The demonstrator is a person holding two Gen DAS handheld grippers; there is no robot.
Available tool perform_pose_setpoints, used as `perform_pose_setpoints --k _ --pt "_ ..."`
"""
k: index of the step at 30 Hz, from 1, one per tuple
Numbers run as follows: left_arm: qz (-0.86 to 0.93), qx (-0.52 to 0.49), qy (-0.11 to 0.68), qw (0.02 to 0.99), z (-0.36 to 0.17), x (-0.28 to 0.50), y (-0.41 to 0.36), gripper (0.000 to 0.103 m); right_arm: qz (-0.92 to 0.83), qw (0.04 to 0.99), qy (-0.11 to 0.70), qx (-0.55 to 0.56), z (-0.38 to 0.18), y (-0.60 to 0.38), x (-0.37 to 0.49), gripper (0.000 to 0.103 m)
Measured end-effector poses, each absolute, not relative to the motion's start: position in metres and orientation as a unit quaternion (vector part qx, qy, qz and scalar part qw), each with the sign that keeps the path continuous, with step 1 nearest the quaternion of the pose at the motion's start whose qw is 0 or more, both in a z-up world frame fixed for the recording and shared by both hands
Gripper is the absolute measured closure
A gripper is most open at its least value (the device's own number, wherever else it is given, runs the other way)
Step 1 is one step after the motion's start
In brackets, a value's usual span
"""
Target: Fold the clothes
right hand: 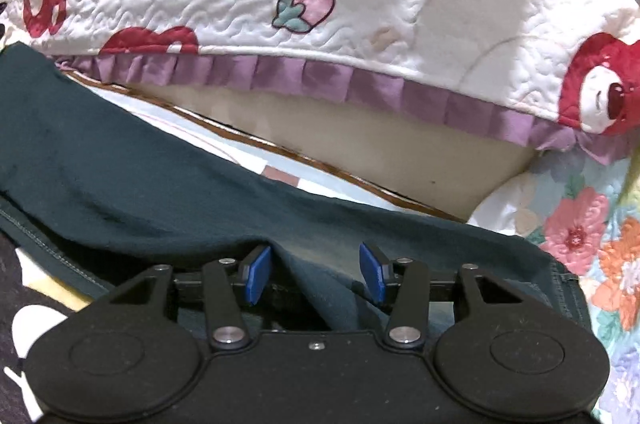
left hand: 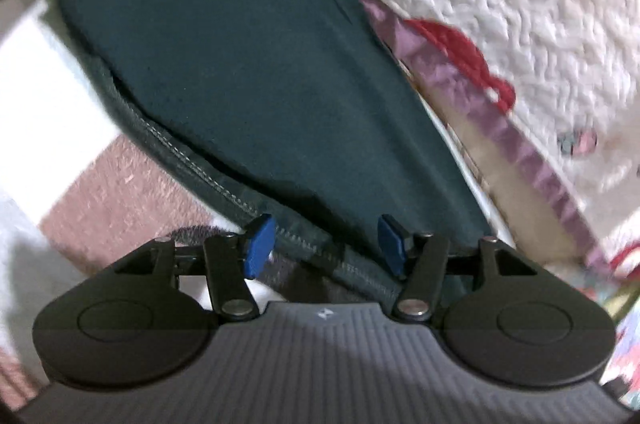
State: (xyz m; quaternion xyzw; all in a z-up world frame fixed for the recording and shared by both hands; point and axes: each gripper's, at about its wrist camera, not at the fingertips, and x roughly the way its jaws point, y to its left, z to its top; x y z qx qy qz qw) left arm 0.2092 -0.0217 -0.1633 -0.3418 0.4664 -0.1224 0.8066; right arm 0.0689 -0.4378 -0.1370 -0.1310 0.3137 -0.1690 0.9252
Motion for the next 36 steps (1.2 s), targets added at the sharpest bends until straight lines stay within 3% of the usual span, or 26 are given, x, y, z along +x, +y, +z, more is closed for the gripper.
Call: perform_pose_setpoints --k 5,13,17,21,22,23,26,28,29,30,32,36 --pt "-0.097 -0.356 0.410 0.834 -0.164 0.212 -0.011 0.046 -0.175 0.924 0.318 -0.119 -0.143 -0.448 0.074 0.051" --pt "-0.063 -0.412 0.385 0.824 -0.170 0.229 -0.006 0.046 -0.163 0.927 0.312 -0.133 -0.139 -0.447 0.069 0.049" --pt "-0.023 -0.425 0.351 0.834 -0.165 0.236 -0.002 0.041 -0.148 0.931 0.313 -0.120 -0.139 -0.450 0.065 0.049" --pt "-0.024 -0.408 0.326 0.852 -0.165 0.237 0.001 0.045 -0.122 0.933 0.317 -0.118 -0.144 -0.446 0.061 0.047" --pt "-0.028 -0.392 0.327 0.859 -0.165 0.238 -0.001 0.063 -0.115 0.932 0.320 -0.125 -0.146 -0.444 0.060 0.047" --pt "-0.031 -0.376 0.327 0.866 -0.165 0.240 -0.002 0.098 -0.108 0.929 0.326 -0.137 -0.150 -0.441 0.060 0.046" --pt "-0.028 -0.322 0.293 0.900 -0.149 0.234 -0.001 0.103 -0.098 0.917 0.339 -0.189 -0.163 -0.432 0.061 0.042" --pt "-0.023 -0.283 0.259 0.923 -0.133 0.227 0.001 0.103 -0.096 0.905 0.346 -0.228 -0.171 -0.427 0.063 0.053" --pt "-0.011 -0.259 0.236 0.936 -0.120 0.221 0.007 0.103 -0.099 0.906 0.344 -0.225 -0.167 -0.427 0.060 0.092" --pt "0.001 -0.235 0.214 0.948 -0.106 0.215 0.012 0.103 -0.103 0.908 0.342 -0.219 -0.162 -0.428 0.056 0.102" --pt "-0.002 -0.236 0.229 0.944 -0.100 0.216 0.027 0.103 -0.101 0.915 0.327 -0.212 -0.154 -0.426 0.041 0.102" --pt "-0.065 -0.312 0.356 0.878 -0.129 0.232 0.043 0.099 -0.101 0.905 0.344 -0.229 -0.167 -0.420 0.035 0.102"
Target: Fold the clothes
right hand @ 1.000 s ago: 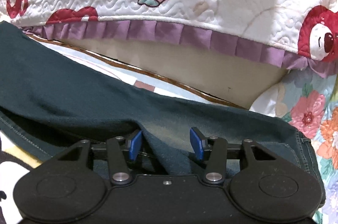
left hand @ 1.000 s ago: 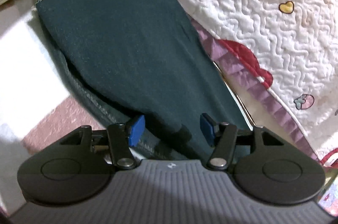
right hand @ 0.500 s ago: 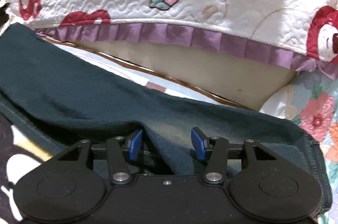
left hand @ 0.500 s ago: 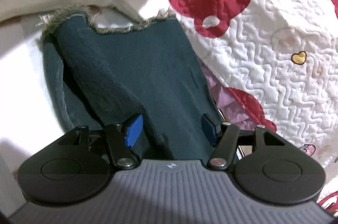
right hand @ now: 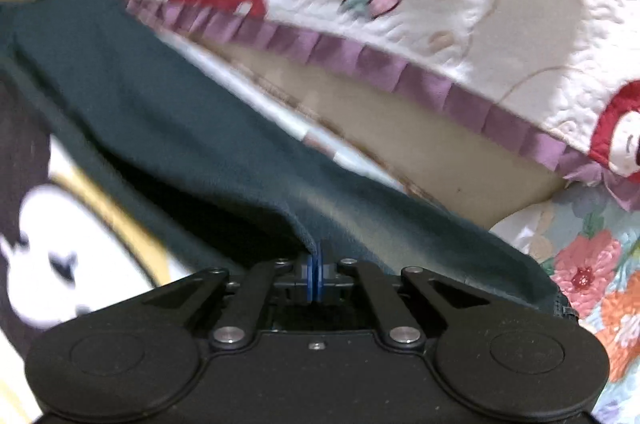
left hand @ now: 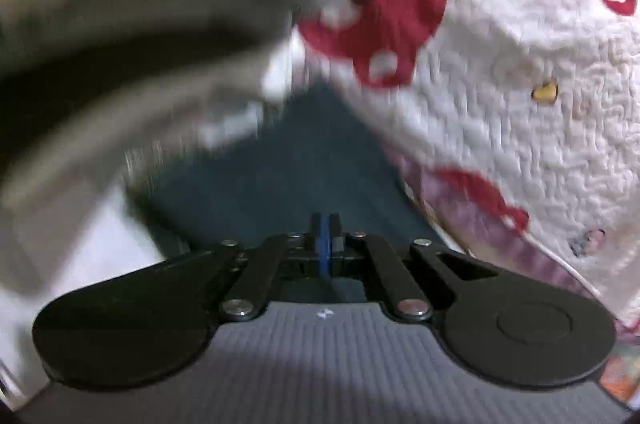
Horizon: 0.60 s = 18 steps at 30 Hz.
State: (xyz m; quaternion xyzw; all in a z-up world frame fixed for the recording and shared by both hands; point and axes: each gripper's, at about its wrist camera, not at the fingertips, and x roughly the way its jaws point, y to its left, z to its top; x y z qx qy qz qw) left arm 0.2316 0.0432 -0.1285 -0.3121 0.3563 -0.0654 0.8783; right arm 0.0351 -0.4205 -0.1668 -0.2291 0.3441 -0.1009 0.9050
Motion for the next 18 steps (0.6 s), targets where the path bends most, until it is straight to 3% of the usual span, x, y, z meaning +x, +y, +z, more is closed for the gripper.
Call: perform_pose_setpoints --k 2,6,7,12,14,18 --pt "-0.079 -0.288 0.395 0.869 -0.138 0.235 0.033 0.087 -0.110 0.903 0.343 -0.234 -0.170 -0.415 0.042 0.097" --pt "-0.135 -0.277 0.453 0.837 -0.152 0.239 0.009 0.062 -0.081 0.901 0.321 -0.282 -0.170 -0.391 0.051 0.055" --pt "-0.145 -0.284 0.465 0.826 -0.156 0.238 0.005 0.053 -0.064 0.898 0.312 -0.303 -0.169 -0.384 0.053 0.055" --pt "-0.142 -0.348 0.477 0.795 -0.173 0.236 0.004 0.044 0.006 0.905 0.299 -0.303 -0.157 -0.357 0.079 0.055" --pt "-0.146 -0.370 0.468 0.789 -0.176 0.237 0.008 0.035 0.055 0.910 0.286 -0.294 -0.149 -0.339 0.092 0.055" --pt "-0.145 -0.391 0.456 0.786 -0.182 0.230 0.011 0.035 0.167 0.910 0.292 -0.243 -0.141 -0.306 0.124 0.055"
